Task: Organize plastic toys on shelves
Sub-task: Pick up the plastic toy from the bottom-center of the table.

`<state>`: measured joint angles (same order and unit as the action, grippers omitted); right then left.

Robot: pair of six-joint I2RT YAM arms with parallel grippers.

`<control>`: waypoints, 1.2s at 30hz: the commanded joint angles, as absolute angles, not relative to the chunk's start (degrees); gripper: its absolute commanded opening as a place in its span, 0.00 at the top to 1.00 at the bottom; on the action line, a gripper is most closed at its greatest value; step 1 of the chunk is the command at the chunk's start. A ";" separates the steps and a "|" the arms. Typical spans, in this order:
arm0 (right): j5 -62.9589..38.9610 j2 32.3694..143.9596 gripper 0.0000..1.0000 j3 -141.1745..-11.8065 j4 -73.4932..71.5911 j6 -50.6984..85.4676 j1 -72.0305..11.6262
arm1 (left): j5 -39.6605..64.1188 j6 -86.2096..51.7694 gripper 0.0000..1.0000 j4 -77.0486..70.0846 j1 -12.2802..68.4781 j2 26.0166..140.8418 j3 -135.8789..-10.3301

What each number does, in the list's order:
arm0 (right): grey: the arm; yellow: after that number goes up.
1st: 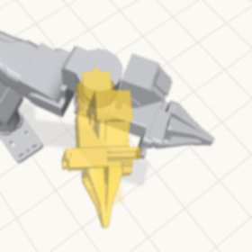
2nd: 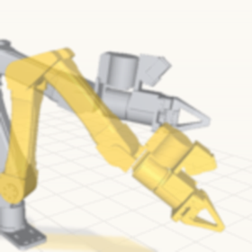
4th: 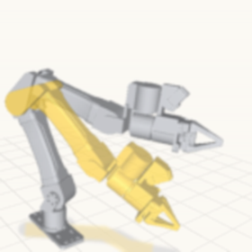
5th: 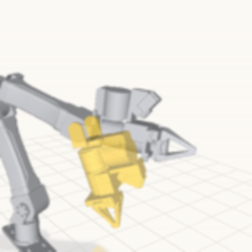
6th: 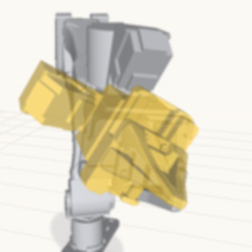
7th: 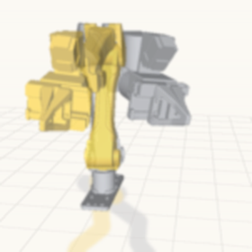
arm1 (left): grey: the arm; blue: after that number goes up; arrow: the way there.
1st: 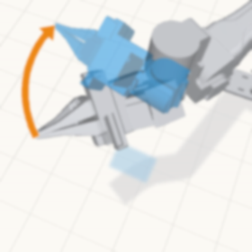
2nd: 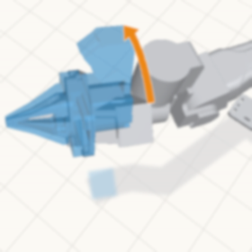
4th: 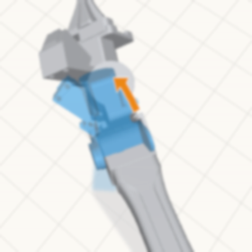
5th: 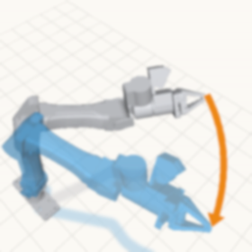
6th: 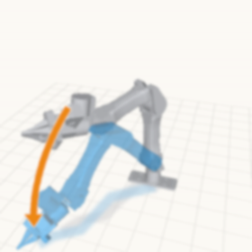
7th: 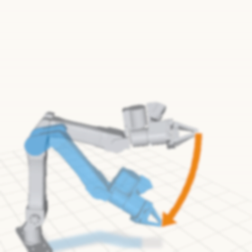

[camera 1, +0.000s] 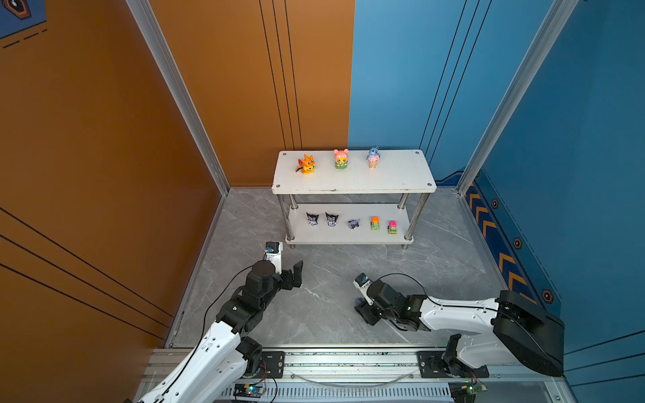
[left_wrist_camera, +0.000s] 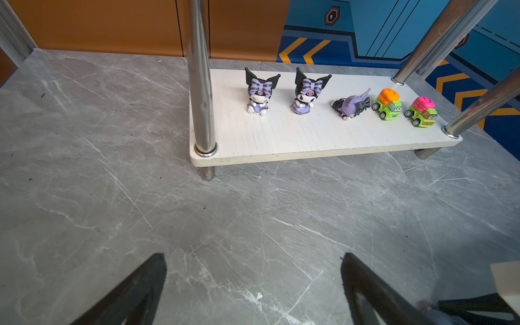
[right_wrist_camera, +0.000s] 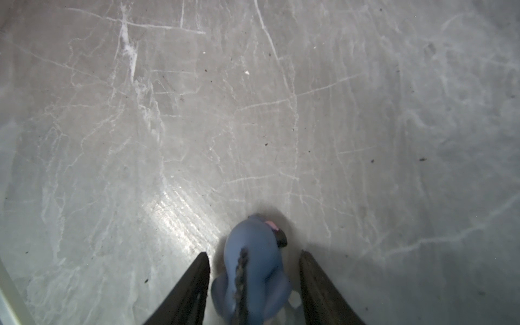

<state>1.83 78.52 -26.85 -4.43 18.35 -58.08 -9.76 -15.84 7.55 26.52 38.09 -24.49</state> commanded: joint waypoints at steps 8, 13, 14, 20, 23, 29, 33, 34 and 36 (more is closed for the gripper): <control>4.07 77.04 0.66 -27.57 -1.88 17.51 -58.45 | -8.13 -14.77 0.02 8.96 25.78 37.99 -26.48; 6.30 71.63 0.69 -29.80 3.44 17.67 -58.45 | -8.00 -14.52 0.02 9.47 25.75 37.98 -26.87; 7.46 70.23 0.69 -31.17 5.93 17.59 -58.44 | -8.00 -14.44 0.02 9.53 25.74 38.03 -26.94; 14.45 63.61 0.73 -43.41 24.26 16.20 -56.64 | -7.60 -14.59 0.02 8.97 25.75 38.06 -26.96; 17.28 60.84 0.75 -51.00 31.98 15.84 -55.11 | -7.24 -14.59 0.02 8.88 25.68 38.15 -27.05; 18.91 60.29 0.75 -68.43 41.49 14.57 -48.96 | -6.88 -14.59 0.02 8.45 25.75 37.91 -26.82; 17.30 66.10 0.75 -81.20 47.42 12.68 -44.16 | -6.68 -14.50 0.02 8.28 25.75 37.79 -26.48; 17.52 68.01 0.75 -84.59 48.85 11.74 -43.15 | -6.53 -14.52 0.02 8.20 25.75 37.79 -26.42; 16.94 71.79 0.75 -91.14 51.55 10.61 -40.62 | -6.30 -14.69 0.02 7.93 25.71 37.82 -26.28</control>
<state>16.78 67.77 -85.38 43.57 13.45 -42.70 -7.84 -15.38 8.40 26.24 38.11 -25.21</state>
